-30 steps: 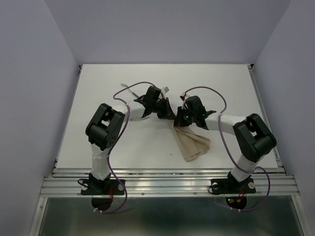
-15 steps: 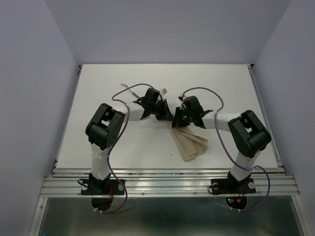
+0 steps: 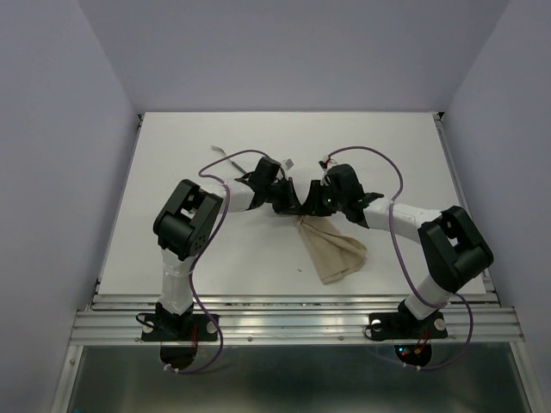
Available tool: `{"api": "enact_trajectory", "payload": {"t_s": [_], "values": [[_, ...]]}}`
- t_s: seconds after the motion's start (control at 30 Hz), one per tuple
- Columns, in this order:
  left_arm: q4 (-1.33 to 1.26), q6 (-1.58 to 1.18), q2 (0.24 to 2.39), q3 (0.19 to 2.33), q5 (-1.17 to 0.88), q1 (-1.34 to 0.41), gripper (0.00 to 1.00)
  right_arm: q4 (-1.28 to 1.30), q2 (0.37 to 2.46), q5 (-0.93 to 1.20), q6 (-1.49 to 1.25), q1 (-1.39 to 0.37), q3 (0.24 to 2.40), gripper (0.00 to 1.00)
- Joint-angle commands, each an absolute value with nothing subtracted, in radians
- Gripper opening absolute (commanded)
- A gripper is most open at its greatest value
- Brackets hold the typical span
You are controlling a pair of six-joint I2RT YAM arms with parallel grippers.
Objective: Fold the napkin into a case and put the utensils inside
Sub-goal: Stuff the 2/3 rectangle-folded napkin at the center of the board.
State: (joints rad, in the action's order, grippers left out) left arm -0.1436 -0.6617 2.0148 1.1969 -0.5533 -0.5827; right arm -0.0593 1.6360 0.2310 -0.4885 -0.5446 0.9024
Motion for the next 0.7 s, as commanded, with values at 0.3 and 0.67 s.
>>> {"api": "enact_trajectory", "payload": {"t_s": [0.3,0.67], "values": [[-0.126,-0.643,1.988,1.192,-0.574,-0.594,0.0,0.186,1.56,0.005,-0.272,-0.59,0.94,0.41],[-0.114,-0.64,1.987,1.206,-0.574,-0.594,0.0,0.21,1.555,-0.124,-0.236,-0.69,0.928,0.41]]}}
